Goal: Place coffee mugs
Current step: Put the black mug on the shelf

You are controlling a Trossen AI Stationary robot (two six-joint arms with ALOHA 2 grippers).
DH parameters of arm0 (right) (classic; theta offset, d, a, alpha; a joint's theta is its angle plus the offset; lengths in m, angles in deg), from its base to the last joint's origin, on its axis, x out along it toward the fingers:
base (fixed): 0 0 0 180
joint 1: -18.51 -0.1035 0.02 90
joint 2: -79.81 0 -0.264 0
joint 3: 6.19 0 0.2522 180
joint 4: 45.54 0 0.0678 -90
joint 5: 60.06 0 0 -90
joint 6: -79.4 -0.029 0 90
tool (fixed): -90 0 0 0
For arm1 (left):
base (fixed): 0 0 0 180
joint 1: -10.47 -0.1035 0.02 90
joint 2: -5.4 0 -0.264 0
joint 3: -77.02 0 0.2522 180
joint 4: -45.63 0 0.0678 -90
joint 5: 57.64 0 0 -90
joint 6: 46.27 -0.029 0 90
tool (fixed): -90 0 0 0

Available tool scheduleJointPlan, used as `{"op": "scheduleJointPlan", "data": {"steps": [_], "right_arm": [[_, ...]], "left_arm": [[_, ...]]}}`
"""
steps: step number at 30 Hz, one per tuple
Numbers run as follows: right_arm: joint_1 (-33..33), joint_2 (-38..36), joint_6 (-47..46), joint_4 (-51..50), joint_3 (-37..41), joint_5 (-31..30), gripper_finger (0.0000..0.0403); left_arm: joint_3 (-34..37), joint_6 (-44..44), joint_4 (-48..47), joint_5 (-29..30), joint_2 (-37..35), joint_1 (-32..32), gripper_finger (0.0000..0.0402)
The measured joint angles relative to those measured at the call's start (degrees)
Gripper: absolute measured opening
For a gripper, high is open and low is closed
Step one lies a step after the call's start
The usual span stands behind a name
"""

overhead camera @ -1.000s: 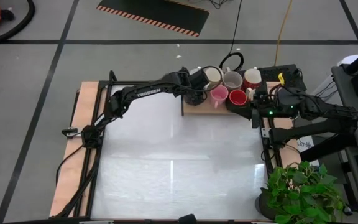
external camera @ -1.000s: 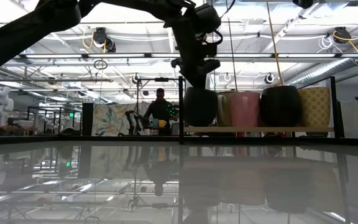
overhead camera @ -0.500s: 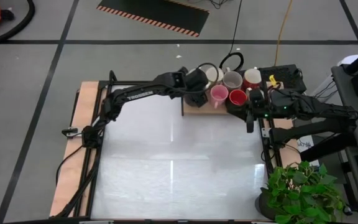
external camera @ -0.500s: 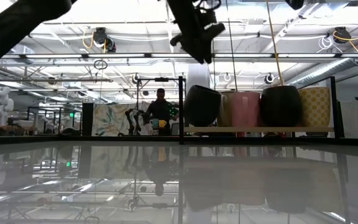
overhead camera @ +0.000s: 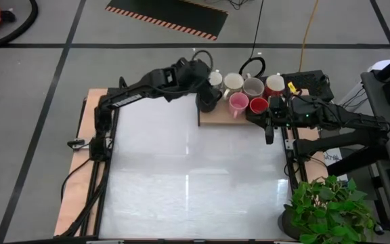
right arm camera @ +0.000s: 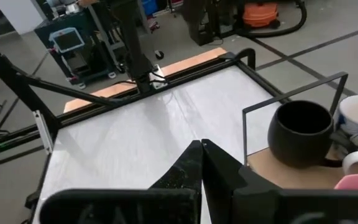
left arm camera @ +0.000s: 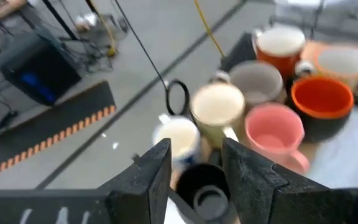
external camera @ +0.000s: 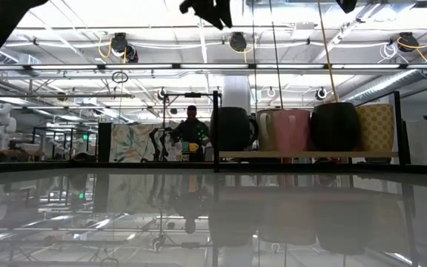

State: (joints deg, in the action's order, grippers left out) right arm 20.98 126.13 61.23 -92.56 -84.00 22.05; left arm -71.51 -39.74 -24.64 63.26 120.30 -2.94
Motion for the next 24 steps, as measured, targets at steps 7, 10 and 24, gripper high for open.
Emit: {"op": "scheduleJointPlan", "data": {"steps": [7,10,24], "right_arm": [[1.0,0.0,1.3,0.1,0.0,0.0,0.0],[1.0,0.0,1.3,0.4,0.0,0.1,0.0],[0.9,0.0,-2.0,1.8,0.0,0.3,0.0]], "left_arm": [[0.1,-0.4,-1.0,2.6,-2.5,-0.5,0.0147],[0.0,-0.4,-0.6,2.6,-2.9,-0.4,0.0147],[0.0,-0.3,-0.8,2.6,-2.7,-0.3,0.0147]]}}
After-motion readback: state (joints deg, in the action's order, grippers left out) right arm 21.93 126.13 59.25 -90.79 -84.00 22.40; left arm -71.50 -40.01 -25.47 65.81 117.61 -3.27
